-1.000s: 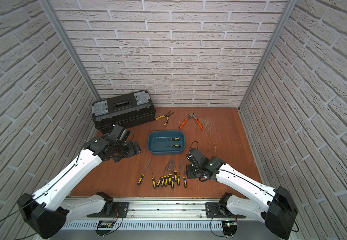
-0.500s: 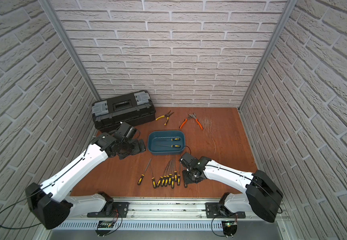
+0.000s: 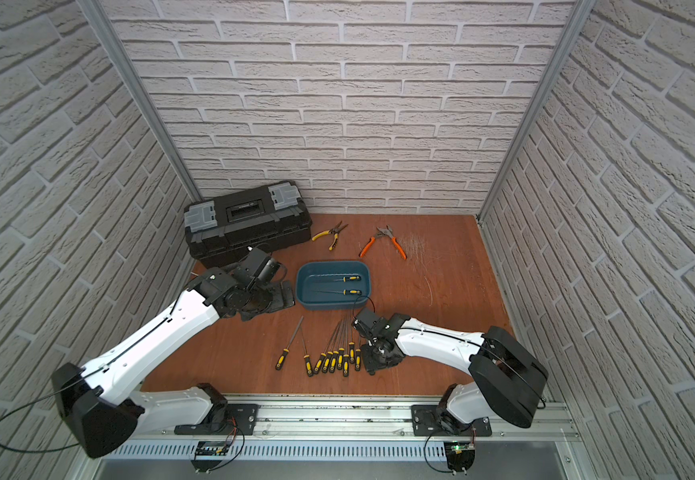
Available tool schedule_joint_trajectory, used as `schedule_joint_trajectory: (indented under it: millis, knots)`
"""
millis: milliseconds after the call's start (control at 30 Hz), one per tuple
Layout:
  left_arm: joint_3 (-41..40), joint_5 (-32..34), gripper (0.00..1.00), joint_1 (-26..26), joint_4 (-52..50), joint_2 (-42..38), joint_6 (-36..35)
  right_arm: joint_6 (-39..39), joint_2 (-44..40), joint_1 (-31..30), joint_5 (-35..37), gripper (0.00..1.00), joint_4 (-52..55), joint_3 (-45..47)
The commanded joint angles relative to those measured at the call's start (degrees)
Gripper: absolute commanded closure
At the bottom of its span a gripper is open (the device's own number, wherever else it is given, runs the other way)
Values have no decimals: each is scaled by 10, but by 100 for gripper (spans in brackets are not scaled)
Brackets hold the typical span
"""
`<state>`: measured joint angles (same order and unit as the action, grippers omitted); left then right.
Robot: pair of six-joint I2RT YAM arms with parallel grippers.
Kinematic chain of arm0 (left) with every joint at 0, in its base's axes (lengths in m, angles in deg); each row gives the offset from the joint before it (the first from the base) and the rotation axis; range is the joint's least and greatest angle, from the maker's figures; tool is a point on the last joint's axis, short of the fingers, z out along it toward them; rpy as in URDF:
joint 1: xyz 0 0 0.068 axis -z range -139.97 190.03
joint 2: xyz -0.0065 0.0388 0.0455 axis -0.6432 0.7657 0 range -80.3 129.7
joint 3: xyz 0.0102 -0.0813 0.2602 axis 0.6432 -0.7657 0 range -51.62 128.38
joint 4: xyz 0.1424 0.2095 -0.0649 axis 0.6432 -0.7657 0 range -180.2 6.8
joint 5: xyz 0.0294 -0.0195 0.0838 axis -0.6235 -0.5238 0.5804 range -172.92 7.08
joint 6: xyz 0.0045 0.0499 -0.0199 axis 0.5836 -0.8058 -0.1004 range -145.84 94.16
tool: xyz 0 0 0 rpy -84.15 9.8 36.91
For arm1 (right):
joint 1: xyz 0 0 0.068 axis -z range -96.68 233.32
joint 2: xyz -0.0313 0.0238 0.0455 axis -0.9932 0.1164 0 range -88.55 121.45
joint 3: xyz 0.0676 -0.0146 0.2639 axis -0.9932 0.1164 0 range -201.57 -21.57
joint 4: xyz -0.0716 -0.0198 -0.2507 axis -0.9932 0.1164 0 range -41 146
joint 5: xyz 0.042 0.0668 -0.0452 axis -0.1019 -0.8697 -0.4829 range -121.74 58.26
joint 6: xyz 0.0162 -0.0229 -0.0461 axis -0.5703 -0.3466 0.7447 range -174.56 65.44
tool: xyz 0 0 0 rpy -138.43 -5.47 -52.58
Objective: Put the file tool into the storage box
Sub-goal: Pick up the file tool from the center of the board.
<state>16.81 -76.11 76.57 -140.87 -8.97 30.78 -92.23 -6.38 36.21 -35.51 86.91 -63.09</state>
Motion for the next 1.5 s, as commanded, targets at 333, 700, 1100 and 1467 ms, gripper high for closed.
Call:
schedule_joint_trajectory:
  millis: [333,700,1100,1467]
  knots:
    - [61,59,2,3,-36,-4,-16,3,44,-7,37,73,-6,-35]
    - [80,65,2,3,-39,-10,-33,-30,-19,-7,101,88,32,-25]
    - [148,40,2,-32,-4,13,-56,11,-101,11,169,90,107,-103]
    - [125,-29,2,-135,31,-20,-68,326,-17,78,139,92,140,-329]
